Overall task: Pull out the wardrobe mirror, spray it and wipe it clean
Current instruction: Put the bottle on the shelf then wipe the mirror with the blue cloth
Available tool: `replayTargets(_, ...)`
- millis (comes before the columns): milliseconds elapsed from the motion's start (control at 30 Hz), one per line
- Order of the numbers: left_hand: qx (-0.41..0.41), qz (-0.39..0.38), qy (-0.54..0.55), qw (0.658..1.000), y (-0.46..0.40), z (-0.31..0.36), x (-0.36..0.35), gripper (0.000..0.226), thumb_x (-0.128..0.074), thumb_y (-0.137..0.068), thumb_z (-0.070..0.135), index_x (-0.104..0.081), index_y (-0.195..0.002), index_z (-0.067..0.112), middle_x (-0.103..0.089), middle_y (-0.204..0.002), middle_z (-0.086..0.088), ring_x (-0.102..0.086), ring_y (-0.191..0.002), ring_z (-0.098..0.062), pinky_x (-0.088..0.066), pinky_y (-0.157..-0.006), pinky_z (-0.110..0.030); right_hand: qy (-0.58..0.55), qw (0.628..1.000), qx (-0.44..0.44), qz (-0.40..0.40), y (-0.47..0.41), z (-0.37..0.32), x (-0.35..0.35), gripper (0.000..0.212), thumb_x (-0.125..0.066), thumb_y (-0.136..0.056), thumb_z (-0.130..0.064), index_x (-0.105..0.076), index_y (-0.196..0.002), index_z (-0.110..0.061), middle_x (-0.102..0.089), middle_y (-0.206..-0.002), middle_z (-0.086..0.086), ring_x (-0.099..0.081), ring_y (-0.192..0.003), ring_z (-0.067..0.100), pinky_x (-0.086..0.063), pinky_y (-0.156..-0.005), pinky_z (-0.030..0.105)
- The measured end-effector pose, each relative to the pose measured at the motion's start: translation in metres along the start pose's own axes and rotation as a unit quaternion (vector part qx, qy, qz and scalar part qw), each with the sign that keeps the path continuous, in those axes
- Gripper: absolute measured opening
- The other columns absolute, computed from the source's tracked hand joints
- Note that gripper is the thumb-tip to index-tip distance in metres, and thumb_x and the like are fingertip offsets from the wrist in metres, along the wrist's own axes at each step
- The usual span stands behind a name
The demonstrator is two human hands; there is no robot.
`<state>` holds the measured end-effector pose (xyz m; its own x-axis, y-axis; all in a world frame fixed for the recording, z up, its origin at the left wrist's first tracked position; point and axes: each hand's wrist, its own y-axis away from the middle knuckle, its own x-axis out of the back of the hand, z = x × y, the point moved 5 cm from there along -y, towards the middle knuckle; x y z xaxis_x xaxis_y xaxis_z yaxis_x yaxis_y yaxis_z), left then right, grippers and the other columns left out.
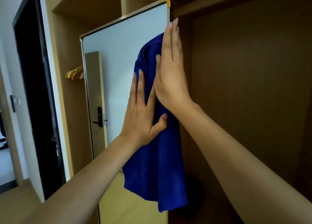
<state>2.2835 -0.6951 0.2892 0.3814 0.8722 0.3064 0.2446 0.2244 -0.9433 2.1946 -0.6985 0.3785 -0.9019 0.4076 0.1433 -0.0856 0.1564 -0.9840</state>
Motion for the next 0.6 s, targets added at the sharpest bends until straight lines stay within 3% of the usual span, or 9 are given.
replayTargets(167, 0.007, -0.005, 0.006, 1.000, 0.030, 0.008, -0.009, 0.078, -0.033, -0.091, 0.050, -0.011, -0.153, 0.009, 0.003, -0.158, -0.025, 0.003, -0.148, -0.041, -0.005, -0.122, -0.044, -0.010, 1.000, -0.013, -0.003, 0.031, 0.003, -0.005, 0.063, -0.035, -0.102, -0.005, 0.001, -0.154, -0.006, 0.008, -0.163, 0.008, 0.006, -0.150, 0.015, 0.002, -0.112, 0.007)
replayTargets(300, 0.010, -0.013, -0.004, 1.000, 0.050, 0.014, -0.015, 0.078, -0.031, -0.092, 0.050, -0.004, -0.154, 0.011, 0.006, -0.158, -0.022, 0.004, -0.148, -0.040, -0.005, -0.122, -0.045, 0.000, 1.000, -0.018, -0.008, 0.053, 0.004, -0.008, 0.064, -0.036, -0.102, -0.004, 0.001, -0.154, -0.006, 0.008, -0.163, 0.008, 0.005, -0.150, 0.016, 0.000, -0.109, 0.003)
replayTargets(433, 0.004, -0.041, -0.019, 0.999, 0.075, 0.015, -0.020, 0.079, -0.032, -0.093, 0.051, -0.004, -0.153, 0.009, 0.004, -0.158, -0.024, 0.004, -0.148, -0.040, -0.007, -0.122, -0.047, 0.007, 0.999, -0.035, -0.020, 0.079, 0.006, -0.012, 0.063, -0.035, -0.102, -0.004, 0.001, -0.154, -0.007, 0.008, -0.163, 0.008, 0.007, -0.150, 0.015, -0.002, -0.120, 0.022)
replayTargets(600, 0.003, -0.074, -0.038, 0.997, 0.110, 0.019, -0.031, 0.082, -0.034, -0.092, 0.053, -0.002, -0.154, 0.009, 0.007, -0.159, -0.022, 0.008, -0.148, -0.040, -0.005, -0.122, -0.047, 0.015, 0.998, -0.048, -0.030, 0.116, 0.009, -0.017, 0.064, -0.035, -0.102, -0.004, 0.003, -0.154, -0.009, 0.008, -0.163, 0.005, 0.007, -0.150, 0.013, 0.000, -0.118, 0.016)
